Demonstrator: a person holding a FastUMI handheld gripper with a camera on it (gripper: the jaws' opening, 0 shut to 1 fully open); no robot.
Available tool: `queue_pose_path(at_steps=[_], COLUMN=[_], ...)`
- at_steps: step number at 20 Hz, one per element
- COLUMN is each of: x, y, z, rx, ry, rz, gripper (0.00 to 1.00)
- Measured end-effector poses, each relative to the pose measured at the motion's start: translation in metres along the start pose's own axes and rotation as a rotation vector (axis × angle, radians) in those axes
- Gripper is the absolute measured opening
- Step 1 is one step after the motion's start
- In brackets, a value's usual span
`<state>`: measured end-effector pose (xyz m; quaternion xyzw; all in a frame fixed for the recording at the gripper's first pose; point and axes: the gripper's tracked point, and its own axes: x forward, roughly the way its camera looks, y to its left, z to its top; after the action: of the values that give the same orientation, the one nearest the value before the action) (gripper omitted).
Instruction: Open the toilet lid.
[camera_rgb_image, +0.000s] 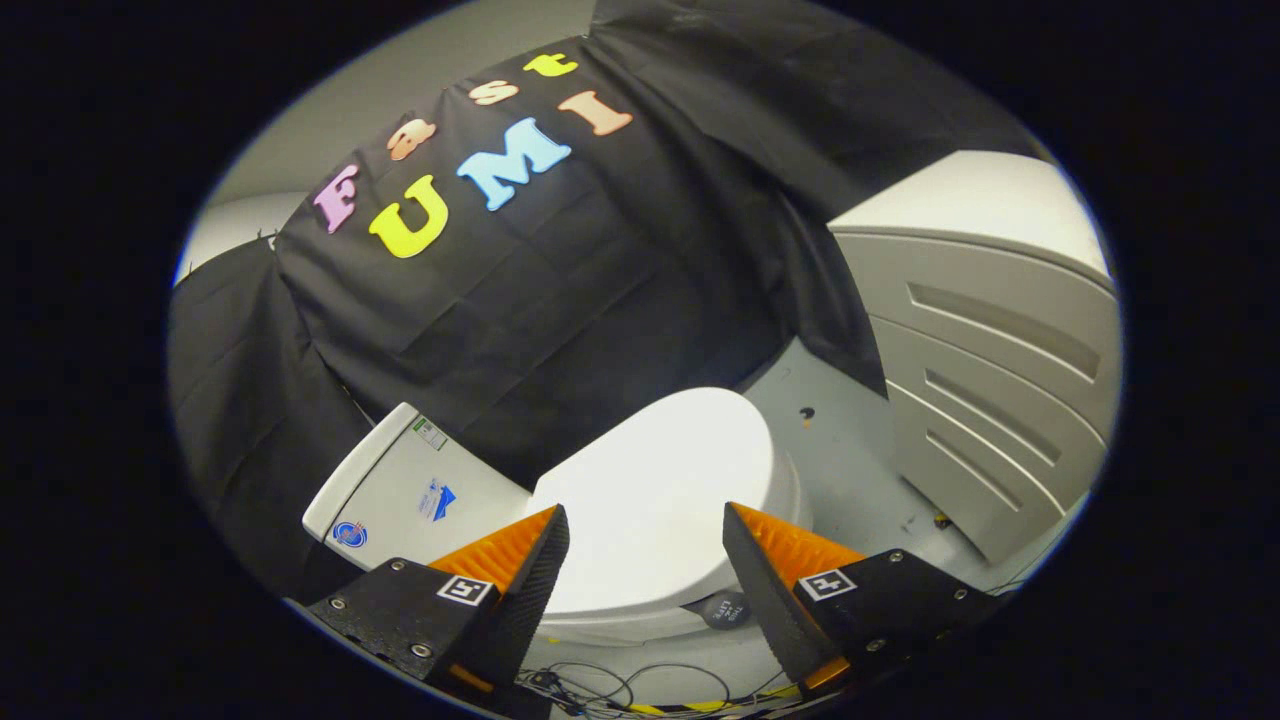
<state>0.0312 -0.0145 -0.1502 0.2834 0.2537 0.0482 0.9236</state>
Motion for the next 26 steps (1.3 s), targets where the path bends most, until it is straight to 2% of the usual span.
queue_pose_path(at_steps=[4,7,12,14,18,20,21,22,26], x=[0.016,0.029,0.041,0.043,0.046,0.045,0.047,0.049,0.047], y=[-0.034,-0.052,-0.067,-0.069,-0.066,-0.064,-0.061,-0.06,-0.06], z=[-0.046,-0.068,-0.109,-0.122,-0.132,-0.132,-0.137,-0.14,-0.133], rx=[0.127,0.174,0.313,0.379,0.49,0.531,0.539,0.542,0.614], ry=[0.159,0.224,0.354,0.383,0.406,0.414,0.421,0.429,0.415], rz=[-0.027,-0.045,0.018,0.036,0.077,0.097,0.099,0.098,0.124], gripper=[0.95,0.94,0.94,0.88,0.76,0.65,0.53,0.46,0.22])
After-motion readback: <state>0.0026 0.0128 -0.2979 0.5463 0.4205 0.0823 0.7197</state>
